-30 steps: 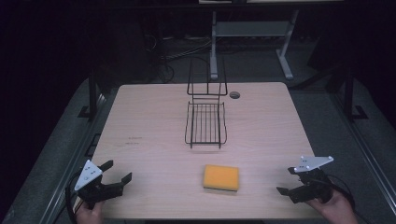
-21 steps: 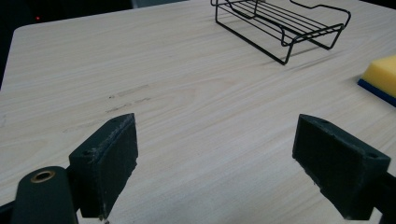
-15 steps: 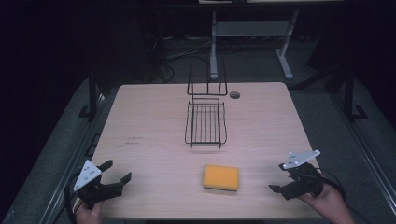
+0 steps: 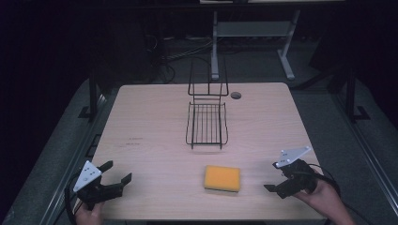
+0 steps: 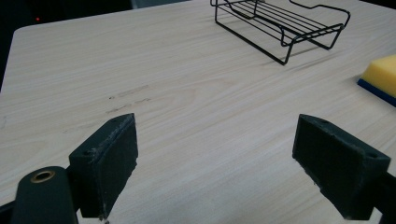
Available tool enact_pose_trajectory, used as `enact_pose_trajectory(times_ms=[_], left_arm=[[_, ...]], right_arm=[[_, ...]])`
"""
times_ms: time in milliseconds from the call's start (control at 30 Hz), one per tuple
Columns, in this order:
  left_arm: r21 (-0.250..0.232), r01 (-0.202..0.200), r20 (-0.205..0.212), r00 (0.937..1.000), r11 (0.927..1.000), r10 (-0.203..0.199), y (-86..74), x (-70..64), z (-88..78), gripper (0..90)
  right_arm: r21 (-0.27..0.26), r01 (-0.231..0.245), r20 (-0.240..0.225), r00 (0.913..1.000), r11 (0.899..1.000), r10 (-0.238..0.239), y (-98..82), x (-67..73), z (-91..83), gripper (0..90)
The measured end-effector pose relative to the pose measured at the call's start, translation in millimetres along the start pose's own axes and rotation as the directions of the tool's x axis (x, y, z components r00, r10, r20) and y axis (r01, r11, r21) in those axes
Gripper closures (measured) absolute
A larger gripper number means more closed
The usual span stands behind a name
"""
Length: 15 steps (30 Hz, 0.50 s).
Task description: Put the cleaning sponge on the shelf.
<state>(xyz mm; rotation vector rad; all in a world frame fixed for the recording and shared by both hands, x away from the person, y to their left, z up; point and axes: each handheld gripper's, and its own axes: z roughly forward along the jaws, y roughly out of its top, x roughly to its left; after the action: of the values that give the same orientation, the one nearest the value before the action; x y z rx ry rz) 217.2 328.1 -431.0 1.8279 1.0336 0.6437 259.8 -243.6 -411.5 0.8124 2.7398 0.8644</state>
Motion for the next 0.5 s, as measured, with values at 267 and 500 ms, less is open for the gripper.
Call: enact_pose_trajectory(times_ms=[267,500], left_arm=[[0.001,0.0,0.001,1.0,1.0,0.0,0.0,0.3,0.2,13.4],[0.004,-0.005,-0.001,1.0,1.0,0.005,0.2,0.4,0.5,13.4]], right_arm=[[0.012,0.031,-0.03,0.9991,0.999,-0.03,12.0,2.0,5.7,15.9],[0.026,0.055,-0.057,0.9969,0.998,-0.053,22.5,3.4,8.7,15.8]])
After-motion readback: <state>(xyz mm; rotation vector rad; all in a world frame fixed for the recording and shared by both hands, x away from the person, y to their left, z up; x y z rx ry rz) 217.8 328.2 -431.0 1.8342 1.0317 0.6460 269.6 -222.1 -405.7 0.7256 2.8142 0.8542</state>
